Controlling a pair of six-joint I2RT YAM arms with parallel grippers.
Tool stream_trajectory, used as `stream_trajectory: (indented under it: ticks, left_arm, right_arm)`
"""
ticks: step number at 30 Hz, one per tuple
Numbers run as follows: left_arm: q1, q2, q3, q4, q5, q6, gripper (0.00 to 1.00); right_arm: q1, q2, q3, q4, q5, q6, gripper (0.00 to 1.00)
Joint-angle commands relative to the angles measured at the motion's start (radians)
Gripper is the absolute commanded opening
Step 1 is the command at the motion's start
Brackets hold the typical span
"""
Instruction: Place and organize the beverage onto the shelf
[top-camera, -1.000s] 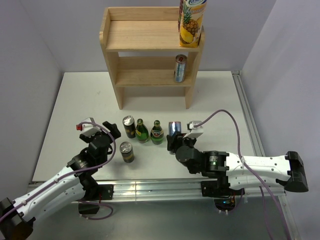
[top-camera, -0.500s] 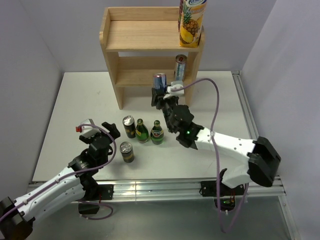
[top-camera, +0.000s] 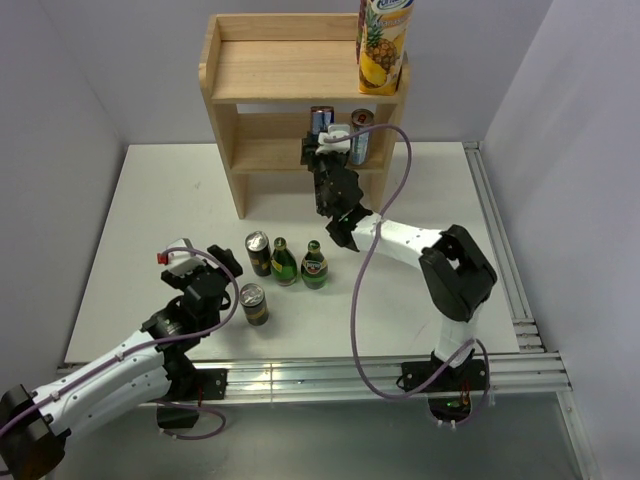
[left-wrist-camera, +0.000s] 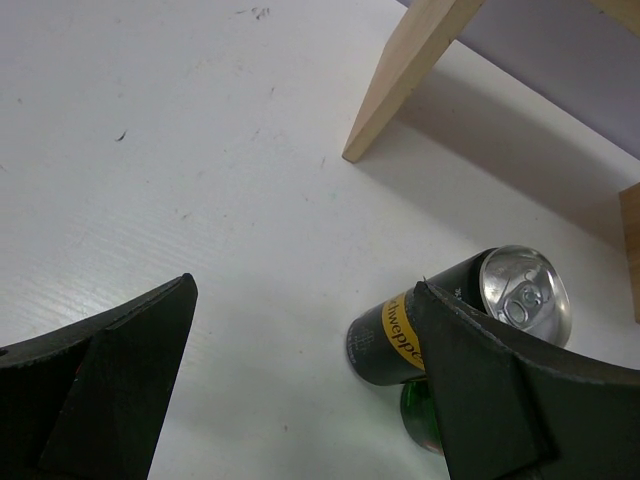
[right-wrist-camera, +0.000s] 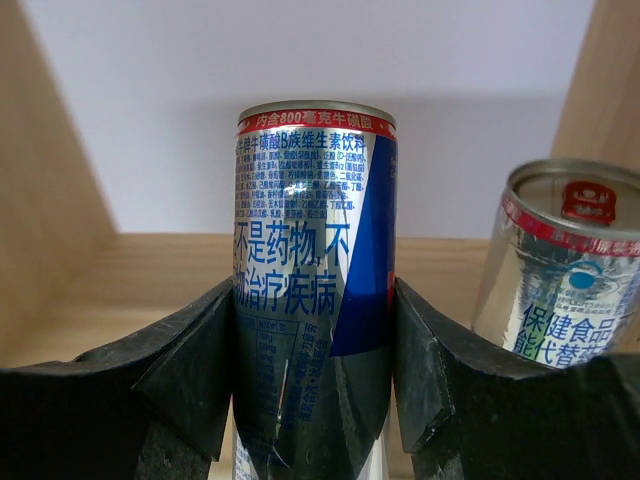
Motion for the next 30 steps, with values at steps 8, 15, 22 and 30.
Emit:
stream_trajectory:
  ticks: [8,15,22,30]
  left_arm:
    - [-0.015,0.012,0.008,0.031,-0.045,-0.022,0.97]
    - [-0.030,0.042,0.023,0.024,-0.064,-0.025,0.97]
    - [-0.049,0.031,0.022,0.017,-0.082,-0.031,0.97]
    - [-0.055,0.026,0.022,0.008,-0.085,-0.038,0.97]
  right_arm:
    - [-0.042,0.152,0.128,0.307,0.012,-0.075,0.00]
    - [-0.053,0.219,0.222,0.315,-0.011,-0.107,0.00]
    - [-0.068,0.305,0.305,0.307,-0.048,-0.149,0.00]
    - [-0.082,0.344,0.209,0.338,-0.045,-0.121,0.00]
